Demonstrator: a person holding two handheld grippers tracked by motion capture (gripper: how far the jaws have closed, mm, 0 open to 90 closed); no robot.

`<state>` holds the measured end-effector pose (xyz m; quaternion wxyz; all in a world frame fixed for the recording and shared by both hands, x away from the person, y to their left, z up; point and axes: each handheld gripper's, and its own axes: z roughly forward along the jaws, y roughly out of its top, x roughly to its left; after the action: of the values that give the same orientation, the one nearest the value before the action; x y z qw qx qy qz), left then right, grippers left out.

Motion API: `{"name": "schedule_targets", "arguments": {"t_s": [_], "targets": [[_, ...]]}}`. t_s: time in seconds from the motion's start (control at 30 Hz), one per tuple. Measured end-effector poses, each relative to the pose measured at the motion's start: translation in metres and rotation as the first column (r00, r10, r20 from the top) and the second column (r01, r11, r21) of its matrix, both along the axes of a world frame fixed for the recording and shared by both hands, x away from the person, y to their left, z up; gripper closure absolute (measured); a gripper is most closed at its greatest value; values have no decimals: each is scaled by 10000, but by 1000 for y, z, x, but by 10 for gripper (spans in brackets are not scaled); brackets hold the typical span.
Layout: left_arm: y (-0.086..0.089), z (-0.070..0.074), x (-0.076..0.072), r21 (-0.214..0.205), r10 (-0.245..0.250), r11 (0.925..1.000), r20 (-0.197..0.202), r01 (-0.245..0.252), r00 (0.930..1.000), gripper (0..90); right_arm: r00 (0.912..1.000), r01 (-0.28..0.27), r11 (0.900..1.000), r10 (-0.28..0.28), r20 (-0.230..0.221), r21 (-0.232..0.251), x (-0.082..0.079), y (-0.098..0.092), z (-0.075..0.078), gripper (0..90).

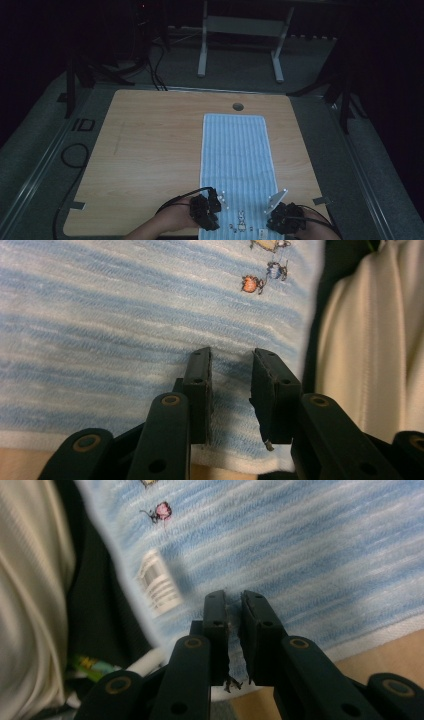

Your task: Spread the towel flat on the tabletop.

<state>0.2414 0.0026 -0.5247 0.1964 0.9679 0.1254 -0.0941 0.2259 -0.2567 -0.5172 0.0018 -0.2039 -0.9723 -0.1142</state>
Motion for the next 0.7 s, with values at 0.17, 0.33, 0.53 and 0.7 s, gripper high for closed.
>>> {"name": "schedule_targets", "arguments": {"t_s": [0.17,0.33,0.53,0.7], "targets": [[0,5,3,-132,111,9999,158,-109,9998,645,9996,97,9998,-101,251,150,1,-3,10,757],[9,11,15,-201,891,9959,803,-878,9928,553,9969,553,9979,-570,534,334,17,-7,14,664],[28,13,34,70,1781,9835,1393,-1808,9741,500,9916,943,9944,-980,841,467,43,-10,19,595],[42,16,58,40,2486,9679,1316,-2513,9596,476,9865,1191,9915,-1242,1069,531,67,-10,23,548]]}}
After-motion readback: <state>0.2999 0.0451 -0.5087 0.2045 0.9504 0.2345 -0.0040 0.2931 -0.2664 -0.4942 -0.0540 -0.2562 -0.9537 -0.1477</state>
